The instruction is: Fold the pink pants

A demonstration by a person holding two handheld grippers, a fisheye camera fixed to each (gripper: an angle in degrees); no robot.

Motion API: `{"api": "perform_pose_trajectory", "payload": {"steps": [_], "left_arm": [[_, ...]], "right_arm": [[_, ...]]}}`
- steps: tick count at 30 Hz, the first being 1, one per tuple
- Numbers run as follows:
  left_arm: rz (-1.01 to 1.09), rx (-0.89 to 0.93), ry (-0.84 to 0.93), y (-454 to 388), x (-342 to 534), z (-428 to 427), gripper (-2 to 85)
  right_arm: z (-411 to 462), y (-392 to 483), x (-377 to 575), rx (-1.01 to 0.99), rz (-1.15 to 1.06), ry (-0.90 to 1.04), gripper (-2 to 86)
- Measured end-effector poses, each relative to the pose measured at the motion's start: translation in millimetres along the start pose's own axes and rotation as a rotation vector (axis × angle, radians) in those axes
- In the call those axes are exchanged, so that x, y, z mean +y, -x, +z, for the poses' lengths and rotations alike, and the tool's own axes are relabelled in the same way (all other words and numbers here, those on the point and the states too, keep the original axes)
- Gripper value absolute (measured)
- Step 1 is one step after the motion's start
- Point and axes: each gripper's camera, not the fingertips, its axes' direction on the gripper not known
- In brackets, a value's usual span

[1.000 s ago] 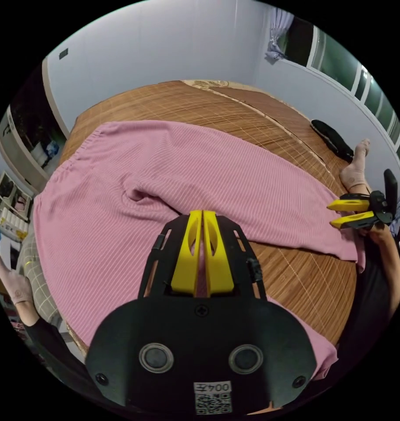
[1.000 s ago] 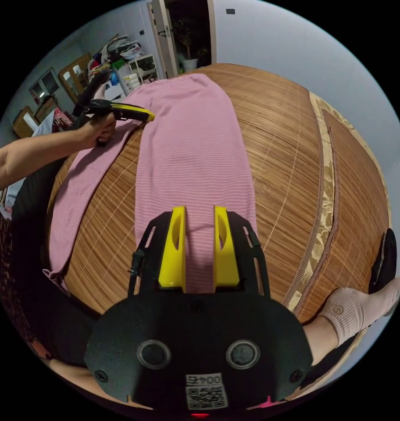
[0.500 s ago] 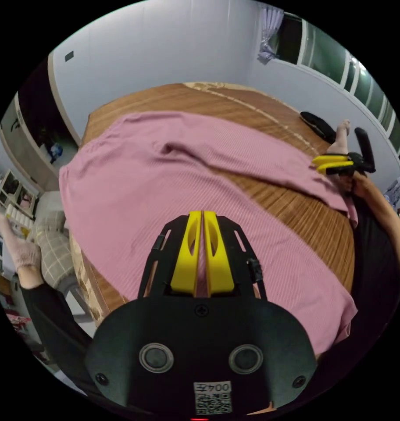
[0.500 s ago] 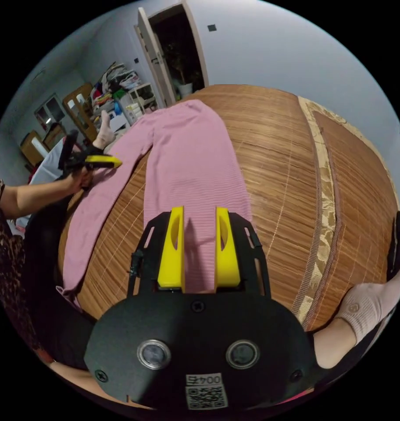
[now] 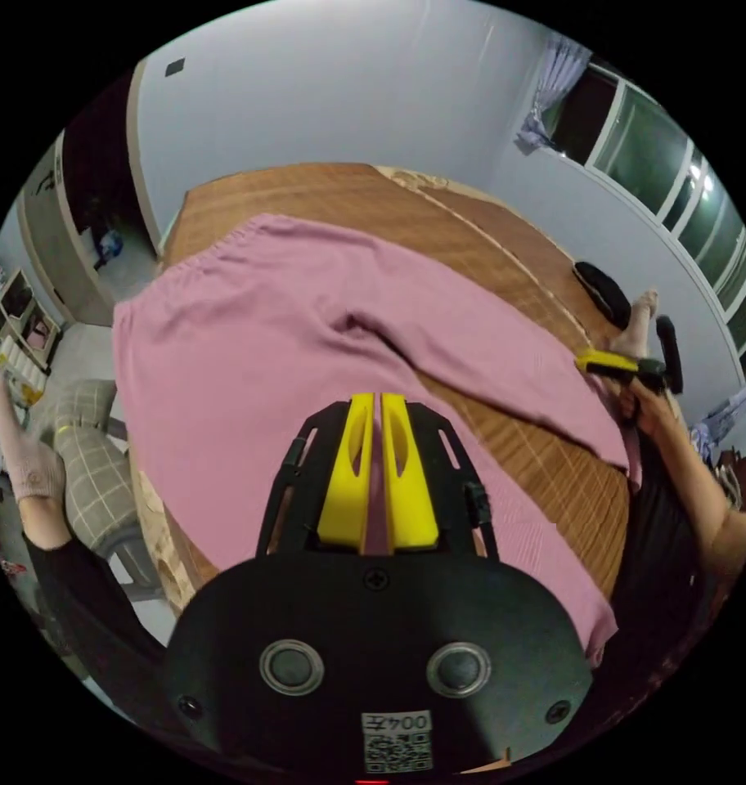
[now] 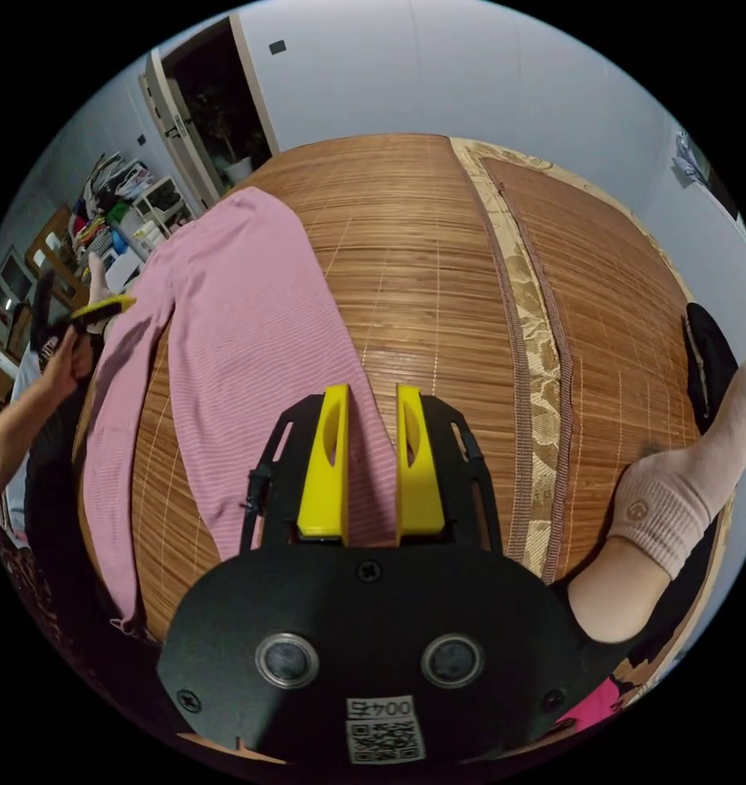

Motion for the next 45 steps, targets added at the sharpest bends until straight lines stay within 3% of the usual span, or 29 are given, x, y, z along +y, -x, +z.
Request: {"api": "perform_pose_trajectory", "payload": {"steps": [6,15,22,28,38,45], "left_arm": [[-0.201,0.149,0.020,20.7,-174.9,25.1,9.0],[-0.200,0.000,0.131,-15.3,-310.4,84.6,13.1],[-0.180,-0.098,0.225,-29.5,-333.7,114.5,13.4],[-0.083,-0.246,0.171,-47.2,-326.9,103.3,8.9],[-0.202,-0.030,0.041,12.3,-308.9,25.6,2.7],[-0.171,0.036,-0.054,56.8,-266.9,-88.2,1.8]], "right_arm": [[6.7,-0.7,8.1,-0.006,-0.009,-0.014,9.7],[19.8,5.6,22.6,-0.010,-0.030,-0.021,10.1],[32.6,14.7,35.4,-0.018,-0.043,-0.018,10.3],[45.8,23.4,50.1,-0.025,-0.040,-0.016,9.6],[73.5,59.5,79.9,0.052,-0.108,-0.006,-0.1],[59.1,101.7,120.8,0.029,-0.203,-0.181,-0.6]]}}
